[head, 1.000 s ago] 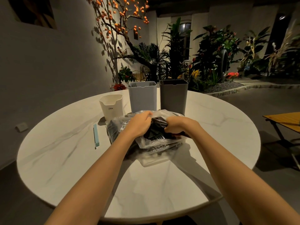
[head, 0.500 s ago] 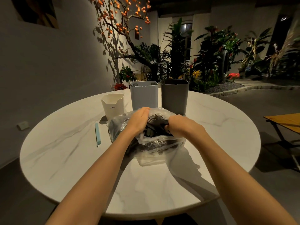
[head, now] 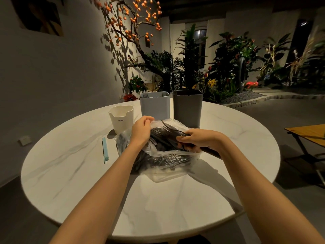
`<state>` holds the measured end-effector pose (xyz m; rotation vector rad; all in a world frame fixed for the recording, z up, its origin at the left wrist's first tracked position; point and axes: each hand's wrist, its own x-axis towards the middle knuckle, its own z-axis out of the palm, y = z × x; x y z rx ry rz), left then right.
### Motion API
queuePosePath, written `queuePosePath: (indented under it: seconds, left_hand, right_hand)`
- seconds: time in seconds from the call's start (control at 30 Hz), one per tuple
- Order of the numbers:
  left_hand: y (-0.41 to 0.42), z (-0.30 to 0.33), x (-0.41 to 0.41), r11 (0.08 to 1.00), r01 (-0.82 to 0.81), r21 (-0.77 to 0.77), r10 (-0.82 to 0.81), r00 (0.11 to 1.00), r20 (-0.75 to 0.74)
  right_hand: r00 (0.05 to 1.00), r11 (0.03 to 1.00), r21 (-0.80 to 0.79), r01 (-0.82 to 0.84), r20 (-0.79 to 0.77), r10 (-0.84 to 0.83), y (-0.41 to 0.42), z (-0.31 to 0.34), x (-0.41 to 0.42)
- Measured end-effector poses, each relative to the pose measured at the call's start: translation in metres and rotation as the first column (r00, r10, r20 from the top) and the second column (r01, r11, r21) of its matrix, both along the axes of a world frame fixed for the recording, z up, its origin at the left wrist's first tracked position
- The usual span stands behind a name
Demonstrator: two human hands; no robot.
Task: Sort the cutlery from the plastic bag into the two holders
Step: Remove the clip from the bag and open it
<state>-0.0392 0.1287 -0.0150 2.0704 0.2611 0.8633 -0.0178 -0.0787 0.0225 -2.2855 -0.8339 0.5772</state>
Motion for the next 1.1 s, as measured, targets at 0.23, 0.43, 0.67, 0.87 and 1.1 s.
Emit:
queuePosePath:
  seconds: [0.23,0.43,0.67,0.87,1.1]
  left_hand:
    - [0.004,-0.005,0.001,0.995,0.012,-0.094,-0.013,1.0,-0.013]
    - [0.006,-0.007,0.0,0.997,-0.073,-0.015,0.073,0.997,-0.003]
    - [0.01,-0.008,-0.001,0.984,0.175,-0.005,-0.174,0.974,-0.142]
    - [0.007,-0.009,-0.001,0.993,0.009,0.114,0.003,0.995,-0.102]
    - [-0.019,0.015,0.0,0.976,0.097,0.197,-0.063,0.983,-0.173]
  right_hand:
    - [0.995,0.999,0.043,0.009,-0.101,-0.005,-0.004,-0.008,0.01]
    - [0.983,0.999,0.043,0.009,-0.185,-0.001,-0.009,-0.008,0.015]
    - [0.949,0.991,0.126,-0.054,-0.302,0.091,-0.015,-0.01,0.018]
    - [0.95,0.939,0.34,0.045,-0.304,0.065,-0.002,-0.014,0.024]
    - [0.916,0.853,0.516,0.077,-0.375,0.144,0.02,-0.016,0.032]
